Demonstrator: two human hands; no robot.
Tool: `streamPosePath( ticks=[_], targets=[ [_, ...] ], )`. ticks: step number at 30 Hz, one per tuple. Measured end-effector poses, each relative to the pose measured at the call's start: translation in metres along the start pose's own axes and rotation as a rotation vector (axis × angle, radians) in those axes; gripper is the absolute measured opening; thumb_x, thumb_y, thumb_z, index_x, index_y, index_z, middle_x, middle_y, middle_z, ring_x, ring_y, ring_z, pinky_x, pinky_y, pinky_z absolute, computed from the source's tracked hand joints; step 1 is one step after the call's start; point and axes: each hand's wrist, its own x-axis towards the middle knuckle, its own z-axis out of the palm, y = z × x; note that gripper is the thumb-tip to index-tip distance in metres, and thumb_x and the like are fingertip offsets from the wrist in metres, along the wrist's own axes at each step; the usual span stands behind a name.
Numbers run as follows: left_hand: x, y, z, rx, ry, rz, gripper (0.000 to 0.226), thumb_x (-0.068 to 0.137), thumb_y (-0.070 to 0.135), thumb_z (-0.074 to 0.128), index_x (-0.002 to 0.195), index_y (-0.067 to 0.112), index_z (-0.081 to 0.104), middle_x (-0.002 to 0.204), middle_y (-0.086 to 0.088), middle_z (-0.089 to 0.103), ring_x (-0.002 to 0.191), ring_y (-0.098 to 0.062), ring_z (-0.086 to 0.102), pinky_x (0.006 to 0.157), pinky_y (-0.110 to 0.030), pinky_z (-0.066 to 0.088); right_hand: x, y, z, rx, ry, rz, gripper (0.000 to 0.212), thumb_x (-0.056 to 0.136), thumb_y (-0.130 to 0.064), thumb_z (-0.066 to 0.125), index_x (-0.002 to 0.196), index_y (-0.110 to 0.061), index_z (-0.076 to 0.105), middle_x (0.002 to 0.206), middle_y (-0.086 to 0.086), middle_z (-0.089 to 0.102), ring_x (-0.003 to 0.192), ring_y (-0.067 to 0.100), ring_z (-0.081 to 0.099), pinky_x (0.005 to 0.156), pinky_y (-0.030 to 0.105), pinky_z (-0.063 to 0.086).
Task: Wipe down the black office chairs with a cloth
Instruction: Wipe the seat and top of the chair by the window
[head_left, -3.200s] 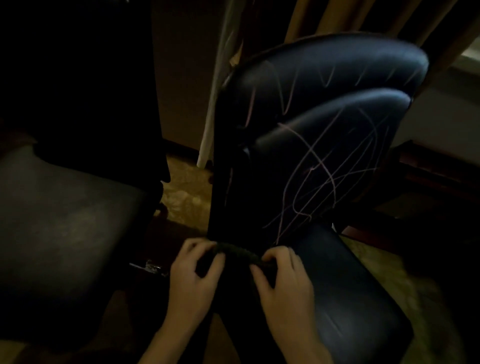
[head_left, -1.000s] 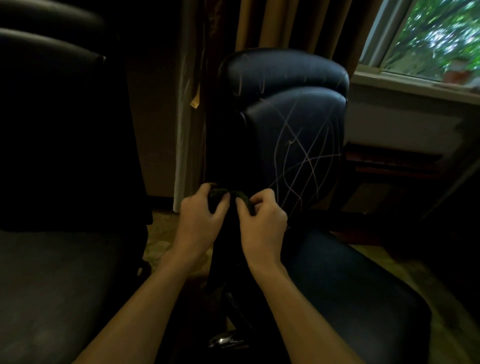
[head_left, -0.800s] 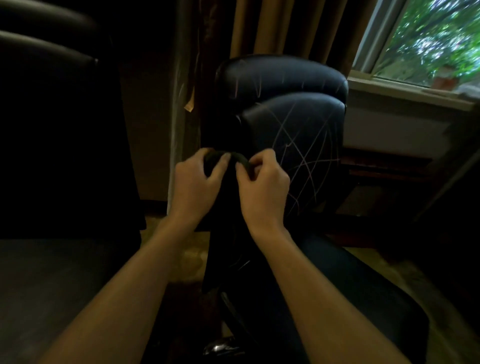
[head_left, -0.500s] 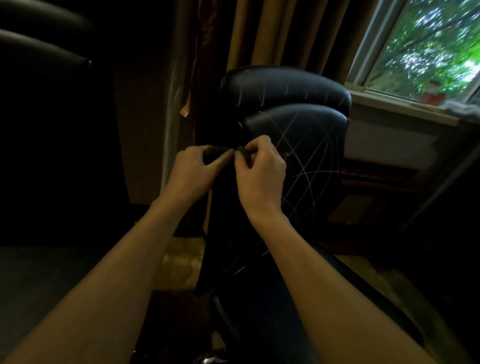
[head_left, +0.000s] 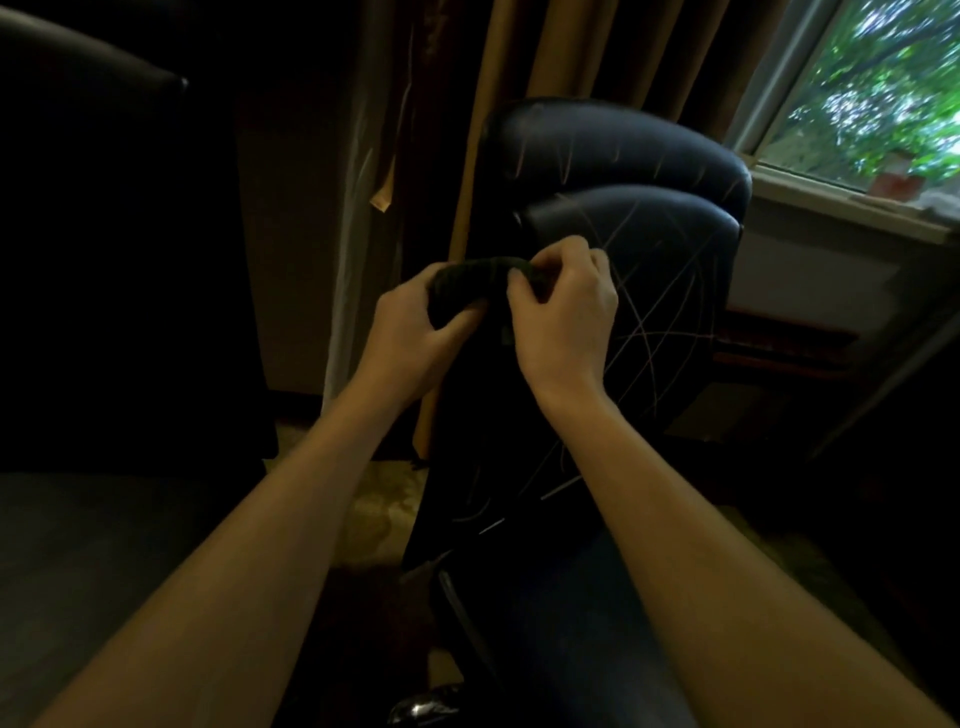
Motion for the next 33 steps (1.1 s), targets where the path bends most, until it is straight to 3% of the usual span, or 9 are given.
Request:
streamPosePath(
  ticks=[4,7,10,13,18,21,27,33],
  targets=[
    [0.011,0.006,0.001,-0.04,0.037,-0.085,0.027,0.091,0.025,0.067,0.117,0.022,0.062,0.103,0.005,0.07,0.09,0.005,0.065,0.074,-0.015,0.053,0.008,-0.006,0.001,-0.034,-0.035,-0.02,0.015,0.091,-0.015,0.063,0.101,-0.009,0.055,0.104,0.0,0.044,0.075,-0.005,0.042,0.073,-0.004,0.033],
    [0.017,0.012,0.008,0.039,0.058,-0.104,0.024,0.091,0.024,0.066,0.114,0.017,0.065,0.088,0.013,0.065,0.07,0.013,0.06,0.058,-0.004,0.043,0.012,-0.007,-0.001,-0.082,-0.062,0.018,0.014,0.091,-0.017,0.062,0.1,-0.012,0.053,0.101,-0.002,0.046,0.074,-0.006,0.04,0.071,-0.005,0.03],
    [0.011,0.014,0.014,0.149,0.139,-0.083,0.029,0.09,0.026,0.065,0.116,0.012,0.065,0.089,0.007,0.064,0.076,0.001,0.059,0.057,-0.004,0.042,0.006,-0.01,-0.002,-0.077,-0.065,0.038,0.014,0.091,-0.016,0.062,0.094,-0.016,0.049,0.096,-0.004,0.047,0.074,-0.005,0.041,0.067,0.0,0.033],
    [-0.003,0.015,0.014,0.176,0.205,-0.084,0.03,0.088,0.032,0.068,0.111,0.013,0.062,0.093,0.003,0.067,0.084,-0.01,0.063,0.064,-0.017,0.048,-0.007,-0.016,-0.003,-0.056,-0.068,0.015,0.015,0.09,-0.014,0.061,0.092,-0.018,0.047,0.092,-0.004,0.053,0.074,-0.002,0.046,0.062,0.005,0.035],
    [-0.037,0.032,0.009,0.124,0.205,-0.058,0.027,0.083,0.025,0.076,0.104,0.021,0.061,0.084,0.02,0.059,0.075,0.015,0.056,0.063,-0.002,0.042,-0.04,-0.02,-0.011,0.03,-0.052,0.045,0.016,0.091,-0.013,0.061,0.093,-0.019,0.046,0.074,-0.012,0.053,0.063,-0.004,0.052,0.057,0.003,0.039],
    [-0.058,0.034,0.01,0.162,0.238,-0.035,0.026,0.08,0.022,0.078,0.103,0.021,0.065,0.083,0.024,0.058,0.075,0.022,0.054,0.065,0.0,0.04,-0.064,-0.013,-0.013,0.11,-0.029,0.071,0.016,0.092,-0.015,0.062,0.095,-0.02,0.047,0.073,-0.01,0.057,0.063,0.0,0.058,0.058,0.012,0.048],
    [-0.109,0.01,0.02,0.301,0.22,-0.138,0.018,0.08,0.019,0.077,0.092,0.021,0.064,0.078,0.018,0.06,0.073,0.009,0.058,0.061,-0.006,0.046,-0.127,0.019,-0.001,0.094,-0.061,0.141,0.011,0.091,-0.02,0.063,0.097,-0.019,0.054,0.072,-0.007,0.062,0.064,0.006,0.062,0.06,0.035,0.056],
    [-0.127,-0.016,0.027,0.323,0.192,-0.24,0.023,0.079,0.021,0.078,0.094,0.022,0.061,0.084,0.011,0.063,0.081,-0.003,0.062,0.068,-0.015,0.051,-0.171,0.033,0.016,-0.013,-0.037,0.209,0.017,0.091,-0.02,0.064,0.108,-0.019,0.063,0.086,-0.004,0.069,0.075,0.012,0.067,0.065,0.031,0.056]
  ],
)
